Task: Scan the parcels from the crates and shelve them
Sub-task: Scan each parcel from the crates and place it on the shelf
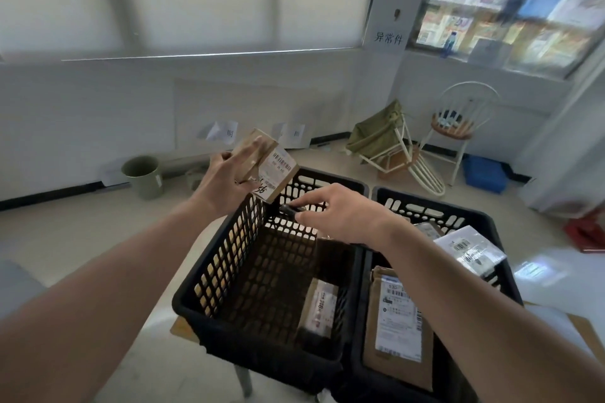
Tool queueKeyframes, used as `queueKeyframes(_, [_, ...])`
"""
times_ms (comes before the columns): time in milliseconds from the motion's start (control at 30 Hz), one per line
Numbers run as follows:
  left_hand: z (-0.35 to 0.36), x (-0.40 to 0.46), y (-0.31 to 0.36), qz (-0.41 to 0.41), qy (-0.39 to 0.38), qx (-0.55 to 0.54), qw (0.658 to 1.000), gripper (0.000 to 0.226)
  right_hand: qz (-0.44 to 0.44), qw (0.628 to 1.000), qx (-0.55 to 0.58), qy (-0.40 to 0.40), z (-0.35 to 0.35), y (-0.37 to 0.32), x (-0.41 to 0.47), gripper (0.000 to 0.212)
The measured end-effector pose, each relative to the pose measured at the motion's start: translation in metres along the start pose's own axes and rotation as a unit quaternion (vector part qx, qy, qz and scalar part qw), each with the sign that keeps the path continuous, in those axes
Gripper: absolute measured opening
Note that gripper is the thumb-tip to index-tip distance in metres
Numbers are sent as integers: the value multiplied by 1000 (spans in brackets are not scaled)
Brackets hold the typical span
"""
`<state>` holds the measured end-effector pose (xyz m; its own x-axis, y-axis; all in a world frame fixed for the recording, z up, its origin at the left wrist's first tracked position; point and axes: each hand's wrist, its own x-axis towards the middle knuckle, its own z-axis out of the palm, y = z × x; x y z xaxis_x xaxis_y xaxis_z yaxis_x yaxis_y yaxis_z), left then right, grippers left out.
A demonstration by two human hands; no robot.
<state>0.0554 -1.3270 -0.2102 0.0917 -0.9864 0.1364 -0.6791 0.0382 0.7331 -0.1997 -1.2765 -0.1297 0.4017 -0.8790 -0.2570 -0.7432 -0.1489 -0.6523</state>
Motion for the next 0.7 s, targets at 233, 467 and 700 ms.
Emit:
queueKeyframes(233, [-34,-17,-3,4,-46,-142,989,94,2,986,71,150,33,-32,-11,29])
queueKeyframes(467, [-80,-62,25,-20,-115,-339,934,92,-40,927,142,344,69,-64,-6,47])
queueKeyframes(700, [-111,-96,39,18,-98,-364,926,91,-148,892,240,352,77,-95,9,45])
